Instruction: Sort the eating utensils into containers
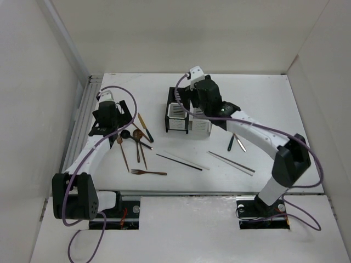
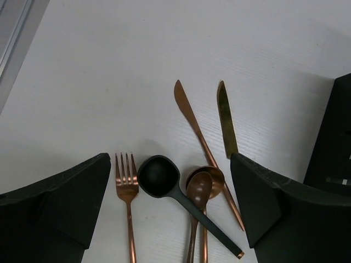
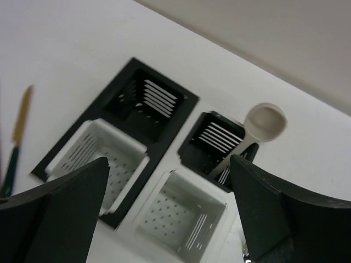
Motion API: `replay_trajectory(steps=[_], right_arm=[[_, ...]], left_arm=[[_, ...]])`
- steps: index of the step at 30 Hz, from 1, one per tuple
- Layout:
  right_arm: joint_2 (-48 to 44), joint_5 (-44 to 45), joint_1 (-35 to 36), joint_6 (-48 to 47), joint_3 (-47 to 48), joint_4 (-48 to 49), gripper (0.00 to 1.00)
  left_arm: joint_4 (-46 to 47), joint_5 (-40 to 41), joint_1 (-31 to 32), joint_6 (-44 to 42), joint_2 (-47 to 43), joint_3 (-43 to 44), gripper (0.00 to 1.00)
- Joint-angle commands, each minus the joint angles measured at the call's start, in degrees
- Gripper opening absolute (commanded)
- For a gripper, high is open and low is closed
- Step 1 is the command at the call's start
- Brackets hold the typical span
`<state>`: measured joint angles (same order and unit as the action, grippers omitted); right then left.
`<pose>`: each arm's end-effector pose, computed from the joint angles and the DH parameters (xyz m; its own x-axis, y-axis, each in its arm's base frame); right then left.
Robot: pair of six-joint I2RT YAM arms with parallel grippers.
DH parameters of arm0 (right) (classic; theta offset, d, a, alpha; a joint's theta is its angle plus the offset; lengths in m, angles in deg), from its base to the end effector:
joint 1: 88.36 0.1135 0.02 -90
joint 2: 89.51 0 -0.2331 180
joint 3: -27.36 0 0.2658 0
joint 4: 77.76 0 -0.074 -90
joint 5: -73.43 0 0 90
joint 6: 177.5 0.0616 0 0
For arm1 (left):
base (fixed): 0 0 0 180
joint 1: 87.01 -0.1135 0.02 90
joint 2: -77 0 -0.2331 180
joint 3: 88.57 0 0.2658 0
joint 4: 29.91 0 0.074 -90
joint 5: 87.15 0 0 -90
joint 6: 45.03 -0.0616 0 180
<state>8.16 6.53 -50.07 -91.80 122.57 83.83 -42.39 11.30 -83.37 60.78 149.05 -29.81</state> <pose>0.3593 0.2529 0.2866 -0.2577 -0.2913 -0.9213 -0.3024 0.9299 -0.2094 0.3283 -0.0118 0.2155 -0.3986 -0.2447 -0.8839 -0.1849 0.9654 -0.1839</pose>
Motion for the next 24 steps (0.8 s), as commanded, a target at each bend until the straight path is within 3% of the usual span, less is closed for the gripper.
replay_trajectory(steps=[1, 6, 9, 14, 18, 21, 24], right_arm=[[-7.7, -15.4, 0.4, -8.5, -5.4, 2.6, 0.96], [-17.1, -16.9, 0.4, -3.3, -12.4, 2.6, 0.96], [-20.6, -16.9, 0.4, -0.1, -15.0, 2.6, 0.96], [-25.4, -15.7, 0.4, 4.4, -17.6, 2.1, 0.96], [-29.1, -13.4, 0.4, 8.7, -16.8, -3.4, 0.96], [-30.0, -13.4, 0.4, 8.1, -14.9, -7.8, 0.96], [-30.0, -12.8, 0.4, 5.5, -11.3, -13.0, 0.96]], left_arm=[[-0.2, 0.1, -0.4, 0.8, -4.6, -1.3, 0.88], [-11.3, 0.1, -0.4, 4.1, -5.2, 1.1, 0.66], [-14.5, 2.2, -0.4, 5.0, -2.5, 4.5, 0.59], [-22.1, 4.6, 3.6, 5.7, 1.8, 5.3, 0.39], [-28.0, 10.4, 10.7, 11.0, 2.3, 5.5, 0.35], [-30.0, 5.2, 10.7, 14.7, 4.9, 6.2, 0.37], [-30.9, 5.2, 8.7, 17.1, 6.7, 6.2, 0.42]])
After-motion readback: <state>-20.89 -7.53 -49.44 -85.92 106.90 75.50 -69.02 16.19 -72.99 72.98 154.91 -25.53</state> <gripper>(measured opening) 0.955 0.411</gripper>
